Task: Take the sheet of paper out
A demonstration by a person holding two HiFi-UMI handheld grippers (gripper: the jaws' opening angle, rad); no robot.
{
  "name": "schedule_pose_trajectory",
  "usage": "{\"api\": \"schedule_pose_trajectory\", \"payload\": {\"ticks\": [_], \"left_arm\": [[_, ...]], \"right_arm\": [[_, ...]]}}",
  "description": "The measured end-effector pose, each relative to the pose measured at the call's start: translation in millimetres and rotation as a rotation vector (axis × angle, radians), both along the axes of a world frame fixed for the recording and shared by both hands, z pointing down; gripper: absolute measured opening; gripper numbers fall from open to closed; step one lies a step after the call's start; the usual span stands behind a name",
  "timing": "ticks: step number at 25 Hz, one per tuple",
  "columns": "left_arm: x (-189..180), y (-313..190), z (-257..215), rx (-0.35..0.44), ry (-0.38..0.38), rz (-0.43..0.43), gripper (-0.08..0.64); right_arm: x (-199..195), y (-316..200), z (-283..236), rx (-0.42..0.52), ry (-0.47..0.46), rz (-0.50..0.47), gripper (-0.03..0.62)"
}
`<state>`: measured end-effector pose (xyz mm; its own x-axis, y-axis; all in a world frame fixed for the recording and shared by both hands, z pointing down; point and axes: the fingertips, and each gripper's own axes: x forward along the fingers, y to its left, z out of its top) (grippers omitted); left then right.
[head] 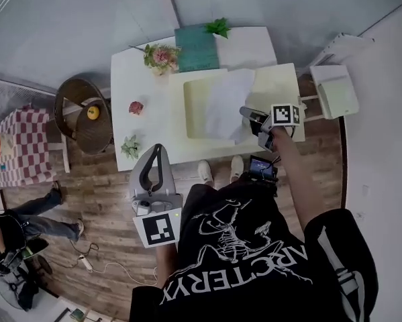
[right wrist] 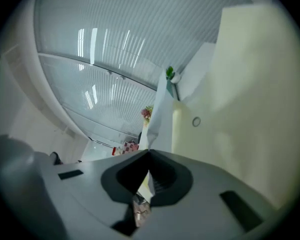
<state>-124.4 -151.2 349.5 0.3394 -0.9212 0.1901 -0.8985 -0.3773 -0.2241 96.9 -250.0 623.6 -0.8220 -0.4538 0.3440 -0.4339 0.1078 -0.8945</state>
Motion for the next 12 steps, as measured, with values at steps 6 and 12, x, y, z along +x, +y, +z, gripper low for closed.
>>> {"api": "schedule_pose_trajectory", "payload": {"ticks": [6, 12], "left_arm": [[34, -19, -3, 0.021, 0.028, 0.117, 0.011], [52, -36, -12, 0.043, 0.053, 0.173, 0.011]], "right_arm": [[36, 23, -81, 0.246, 0.187, 0.022, 0.015], [40, 32, -198, 0.708, 0.562, 0.111, 0.015]]}}
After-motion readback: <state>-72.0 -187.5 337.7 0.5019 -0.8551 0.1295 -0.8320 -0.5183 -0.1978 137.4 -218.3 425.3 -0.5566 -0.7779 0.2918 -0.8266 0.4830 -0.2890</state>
